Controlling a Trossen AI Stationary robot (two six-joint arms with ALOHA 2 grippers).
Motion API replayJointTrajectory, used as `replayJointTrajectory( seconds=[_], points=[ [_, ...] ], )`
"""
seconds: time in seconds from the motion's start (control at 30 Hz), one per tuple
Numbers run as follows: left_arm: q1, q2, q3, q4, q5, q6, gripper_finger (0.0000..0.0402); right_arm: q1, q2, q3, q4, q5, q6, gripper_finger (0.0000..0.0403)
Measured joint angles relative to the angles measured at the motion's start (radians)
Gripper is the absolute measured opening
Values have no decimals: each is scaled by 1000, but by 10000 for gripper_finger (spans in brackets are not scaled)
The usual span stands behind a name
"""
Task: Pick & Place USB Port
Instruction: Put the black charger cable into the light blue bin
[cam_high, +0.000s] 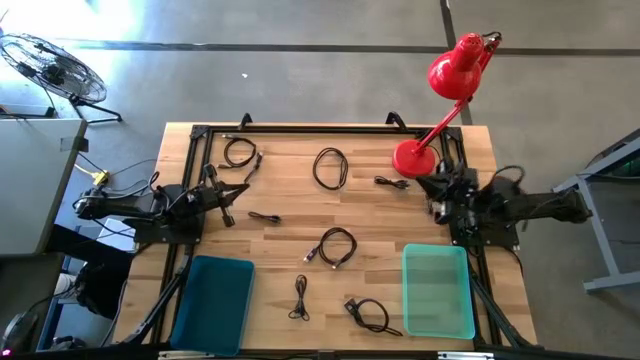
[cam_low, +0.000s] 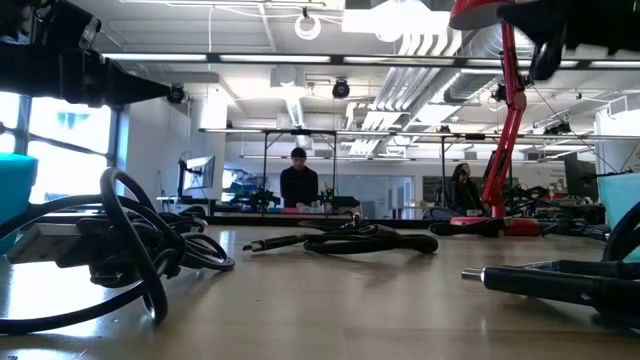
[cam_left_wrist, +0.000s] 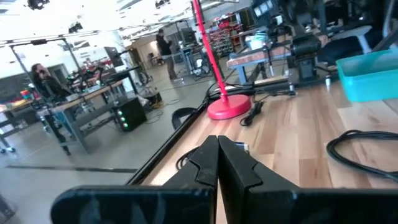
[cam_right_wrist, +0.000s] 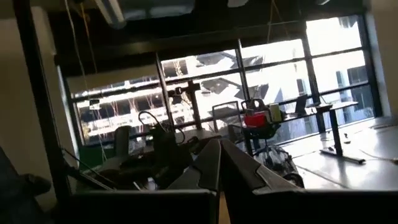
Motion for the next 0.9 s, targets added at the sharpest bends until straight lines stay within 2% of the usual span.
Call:
replayJointTrajectory(
  seconds=[0.13, 0.23, 0.3, 0.37, 0.43, 0.47, 0.5, 0.57, 0.63, 0.77, 0.9],
  points=[
    [0, 0, 0, 0, 4, 0, 0, 16, 155, 341, -394, 31, -122, 1],
    [0, 0, 0, 1, 4, 2, 0, 24, 317, 638, -804, 132, -95, 0],
    [0, 0, 0, 1, 8, 2, 0, 23, 440, 832, -1158, 237, 52, 0],
    [0, 0, 0, 1, 27, 1, 0, 15, 560, 1010, -1520, 332, 296, 0],
    [0, 0, 0, 0, 45, 2, 0, 2, 664, 1144, -1833, 350, 554, 0],
    [0, 0, 0, -1, 53, 2, 0, -4, 704, 1186, -1902, 338, 663, 0],
    [0, 0, 0, -1, 54, 2, 0, -14, 723, 1206, -1879, 308, 709, 0],
    [0, 0, 0, -2, 56, 4, 0, -32, 718, 1201, -1775, 193, 662, 0],
    [0, 0, 0, -2, 53, 4, 0, -56, 736, 1197, -1711, 140, 650, 1],
    [0, 0, 0, -2, 52, 6, 0, -100, 779, 1133, -1863, 130, 739, 14],
    [0, 0, 0, -3, 47, 8, 0, -147, 787, 991, -1864, 81, 805, 44]
  ],
)
